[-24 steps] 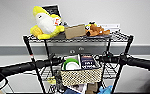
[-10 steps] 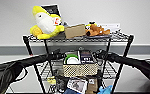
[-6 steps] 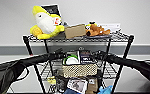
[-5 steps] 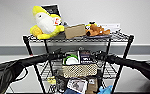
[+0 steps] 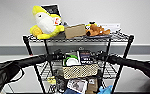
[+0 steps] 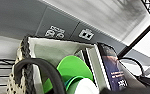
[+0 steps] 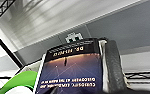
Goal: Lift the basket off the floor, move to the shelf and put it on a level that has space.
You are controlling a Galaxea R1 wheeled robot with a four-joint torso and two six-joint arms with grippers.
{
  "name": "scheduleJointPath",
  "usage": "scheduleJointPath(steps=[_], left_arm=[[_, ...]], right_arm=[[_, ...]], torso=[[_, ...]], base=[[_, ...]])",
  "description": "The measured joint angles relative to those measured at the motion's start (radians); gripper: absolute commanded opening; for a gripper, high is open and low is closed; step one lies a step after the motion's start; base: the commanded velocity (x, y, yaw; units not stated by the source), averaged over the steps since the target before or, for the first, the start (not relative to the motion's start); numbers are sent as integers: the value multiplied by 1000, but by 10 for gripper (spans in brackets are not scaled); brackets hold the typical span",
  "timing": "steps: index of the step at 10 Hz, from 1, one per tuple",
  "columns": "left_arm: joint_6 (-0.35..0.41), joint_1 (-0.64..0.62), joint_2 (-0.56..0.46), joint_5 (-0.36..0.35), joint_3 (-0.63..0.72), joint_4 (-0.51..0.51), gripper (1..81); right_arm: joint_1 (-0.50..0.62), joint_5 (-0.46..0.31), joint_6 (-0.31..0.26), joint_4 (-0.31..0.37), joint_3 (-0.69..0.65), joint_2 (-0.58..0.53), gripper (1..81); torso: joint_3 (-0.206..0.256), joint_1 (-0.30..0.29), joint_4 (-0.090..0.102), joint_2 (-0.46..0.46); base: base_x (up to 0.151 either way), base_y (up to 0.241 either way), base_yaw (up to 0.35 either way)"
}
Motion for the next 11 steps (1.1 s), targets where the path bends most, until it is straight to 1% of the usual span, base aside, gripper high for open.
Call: scheduleJointPath(steps=[3,5,7,9,11], left_arm=[[-3,1,-113,12,140,-1,811],[-1,-3,-195,-6,220,-3,811],[0,-3,-270,-28,284,-3,811],[1,1,-329,-29,339,-3,811],[2,17,-380,-30,405,-3,811]], right_arm=[[6,3,11,2,170,-121,811],[11,17,23,4,270,-222,811],[11,26,27,4,346,-295,811],[-5,47,28,4,412,-349,811],[-11,49,31,4,459,-400,811]], torso=[[0,0,0,0],[0,0,0,0],[0,0,0,0],[0,0,0,0],[0,0,0,0]], base=[[0,0,0],[0,0,0],[0,0,0],[0,0,0],[0,0,0]])
